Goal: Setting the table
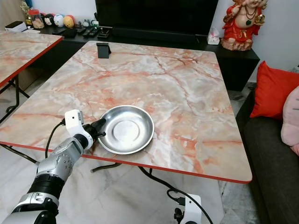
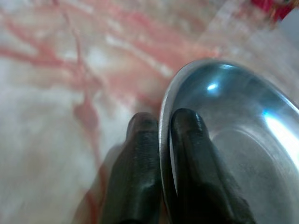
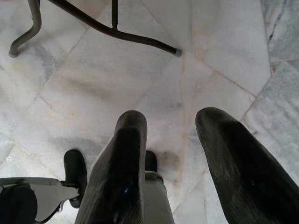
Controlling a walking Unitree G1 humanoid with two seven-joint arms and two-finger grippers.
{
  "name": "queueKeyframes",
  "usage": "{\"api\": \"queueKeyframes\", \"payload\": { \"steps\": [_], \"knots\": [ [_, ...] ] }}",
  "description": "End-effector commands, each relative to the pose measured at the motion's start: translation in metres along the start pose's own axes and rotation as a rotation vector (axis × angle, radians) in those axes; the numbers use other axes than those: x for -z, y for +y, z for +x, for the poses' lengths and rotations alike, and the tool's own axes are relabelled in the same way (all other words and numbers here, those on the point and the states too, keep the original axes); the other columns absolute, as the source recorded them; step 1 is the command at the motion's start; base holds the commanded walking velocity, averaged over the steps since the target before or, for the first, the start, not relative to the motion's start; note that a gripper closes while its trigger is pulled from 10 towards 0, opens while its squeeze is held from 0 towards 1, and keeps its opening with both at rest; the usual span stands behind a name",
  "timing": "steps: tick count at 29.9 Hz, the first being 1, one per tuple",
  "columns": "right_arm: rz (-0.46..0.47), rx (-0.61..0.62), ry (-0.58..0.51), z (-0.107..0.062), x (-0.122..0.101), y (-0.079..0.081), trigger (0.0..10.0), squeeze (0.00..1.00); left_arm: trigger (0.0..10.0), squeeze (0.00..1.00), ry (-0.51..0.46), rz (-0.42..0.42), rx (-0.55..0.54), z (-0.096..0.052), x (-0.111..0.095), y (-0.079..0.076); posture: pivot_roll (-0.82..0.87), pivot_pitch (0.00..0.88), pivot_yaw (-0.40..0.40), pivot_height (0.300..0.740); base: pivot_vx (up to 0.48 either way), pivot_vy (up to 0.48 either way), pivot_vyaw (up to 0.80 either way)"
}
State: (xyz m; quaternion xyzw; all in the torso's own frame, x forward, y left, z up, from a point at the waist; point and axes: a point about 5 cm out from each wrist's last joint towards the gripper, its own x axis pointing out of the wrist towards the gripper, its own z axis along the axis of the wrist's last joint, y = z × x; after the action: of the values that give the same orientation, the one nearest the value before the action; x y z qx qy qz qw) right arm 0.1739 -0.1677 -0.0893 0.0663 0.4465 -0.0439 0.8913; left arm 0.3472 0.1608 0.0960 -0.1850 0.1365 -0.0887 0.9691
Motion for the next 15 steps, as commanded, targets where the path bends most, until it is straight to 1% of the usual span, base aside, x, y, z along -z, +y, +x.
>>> {"api": "queueKeyframes", "payload": {
  "steps": [1,5,7,8,9,10,11,12,13,14,15],
  "knots": [
    [0.005,0.001,-0.007,0.001,-0.003,-0.001,10.0,0.0,10.0,0.94,0.049,0.018,-0.013,-0.001,0.009,0.002,0.1,0.0,-0.07,0.74,0.0,0.0,0.0],
    [0.006,0.003,-0.007,0.001,-0.003,-0.001,10.0,0.0,10.0,0.94,0.044,0.031,-0.01,-0.001,0.008,0.001,0.1,0.0,-0.071,0.74,0.0,0.0,0.0],
    [0.005,0.002,-0.007,0.001,-0.003,-0.001,10.0,0.0,10.0,0.92,0.037,0.041,-0.012,0.0,0.007,0.0,0.1,0.0,-0.071,0.74,0.0,0.0,0.0],
    [0.005,0.002,-0.008,0.001,-0.003,-0.001,10.0,0.0,10.0,0.39,0.027,0.067,-0.01,0.0,0.006,-0.001,0.1,0.0,-0.072,0.74,0.0,0.0,0.0],
    [0.005,0.002,-0.008,0.001,-0.003,-0.001,10.0,0.0,10.0,0.39,0.024,0.075,-0.01,0.0,0.005,-0.001,0.1,0.0,-0.072,0.74,0.0,0.0,0.0],
    [0.004,0.001,-0.007,0.001,-0.003,-0.001,10.0,0.0,10.0,0.0,-0.004,0.069,-0.008,0.0,0.001,-0.002,0.1,0.0,-0.072,0.74,0.0,0.0,0.0],
    [0.004,0.001,-0.007,0.001,-0.003,-0.001,10.0,0.0,10.0,0.0,-0.023,0.061,-0.007,-0.001,-0.001,-0.003,0.1,0.0,-0.073,0.74,0.0,0.0,0.0],
    [0.003,0.001,-0.007,0.0,-0.003,-0.002,10.0,0.0,10.0,0.0,-0.07,0.071,0.003,-0.001,-0.009,-0.005,0.1,0.0,-0.073,0.74,0.0,0.0,0.0],
    [0.003,0.001,-0.007,0.0,-0.003,-0.002,10.0,0.0,10.0,0.0,-0.07,0.071,0.003,-0.001,-0.009,-0.005,0.1,0.0,-0.073,0.74,0.0,0.0,0.0],
    [0.003,0.0,-0.007,0.0,-0.003,-0.002,10.0,0.0,10.0,0.0,-0.107,0.056,0.011,-0.002,-0.015,-0.007,0.1,0.0,-0.073,0.74,0.0,0.0,0.0],
    [0.002,0.0,-0.007,0.0,-0.003,-0.002,10.0,0.0,10.0,0.0,-0.121,0.053,0.011,-0.002,-0.018,-0.008,0.1,0.0,-0.074,0.74,0.0,0.0,0.0]
  ]
}}
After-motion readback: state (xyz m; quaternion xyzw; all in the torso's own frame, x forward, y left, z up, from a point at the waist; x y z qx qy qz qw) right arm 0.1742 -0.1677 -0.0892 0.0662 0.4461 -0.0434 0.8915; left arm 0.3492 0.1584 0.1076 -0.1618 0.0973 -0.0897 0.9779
